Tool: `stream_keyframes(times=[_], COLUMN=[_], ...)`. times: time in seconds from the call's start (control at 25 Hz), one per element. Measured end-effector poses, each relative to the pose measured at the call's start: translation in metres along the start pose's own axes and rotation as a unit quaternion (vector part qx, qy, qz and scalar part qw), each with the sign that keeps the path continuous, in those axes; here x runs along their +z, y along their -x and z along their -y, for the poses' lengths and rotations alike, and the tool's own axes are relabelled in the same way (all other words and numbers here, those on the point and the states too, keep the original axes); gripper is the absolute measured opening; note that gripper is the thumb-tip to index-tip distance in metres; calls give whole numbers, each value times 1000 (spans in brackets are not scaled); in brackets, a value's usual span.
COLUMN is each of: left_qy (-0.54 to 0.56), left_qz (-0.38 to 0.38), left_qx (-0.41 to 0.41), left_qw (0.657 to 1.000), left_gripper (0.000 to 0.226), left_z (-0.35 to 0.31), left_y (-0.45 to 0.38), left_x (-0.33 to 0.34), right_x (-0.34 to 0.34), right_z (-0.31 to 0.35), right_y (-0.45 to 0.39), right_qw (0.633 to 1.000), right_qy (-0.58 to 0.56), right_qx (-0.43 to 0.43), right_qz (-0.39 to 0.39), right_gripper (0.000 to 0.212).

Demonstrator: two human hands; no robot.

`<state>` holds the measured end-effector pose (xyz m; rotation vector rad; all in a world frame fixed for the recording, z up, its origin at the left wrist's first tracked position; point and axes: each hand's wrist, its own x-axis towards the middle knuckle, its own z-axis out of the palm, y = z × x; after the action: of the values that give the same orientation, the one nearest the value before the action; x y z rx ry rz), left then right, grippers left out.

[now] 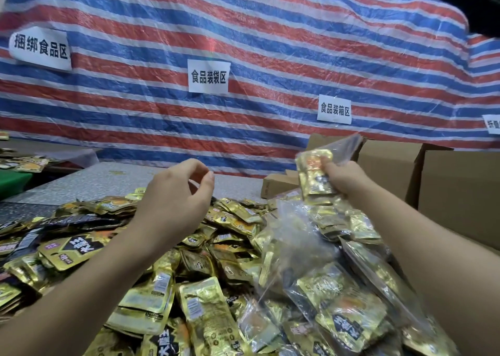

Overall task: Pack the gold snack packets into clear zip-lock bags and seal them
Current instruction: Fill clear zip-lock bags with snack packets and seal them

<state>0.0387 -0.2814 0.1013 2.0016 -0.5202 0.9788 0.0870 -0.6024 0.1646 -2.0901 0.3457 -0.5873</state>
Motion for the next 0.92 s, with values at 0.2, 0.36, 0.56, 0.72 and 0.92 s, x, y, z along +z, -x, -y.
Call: stream_keyframes(times=[0.2,0.36,0.56,0.72,0.92], left_qy=[3,6,-1,-5,-11], left_qz=[19,19,22,19,22], left_qx=[10,11,5,10,9], left_qw=[1000,1000,1000,1000,1000], left_gripper=[9,11,13,13,16], left_z=[1,2,1,0,4], left_y=[2,4,5,4,3], left_x=[7,8,8,7,10], right_x=[-18,4,-3,-3,13], right_z=[-63,-107,-96,-90,-76], right_y=[-21,-19,-20,-10,-10], right_qw=[992,966,961,932,928], right_qy=[111,251,263,316,365], right_qx=[48,58,60,-12,-43], right_qz=[-34,-22,-54,-177,-66], right_gripper=[68,74,82,92,50])
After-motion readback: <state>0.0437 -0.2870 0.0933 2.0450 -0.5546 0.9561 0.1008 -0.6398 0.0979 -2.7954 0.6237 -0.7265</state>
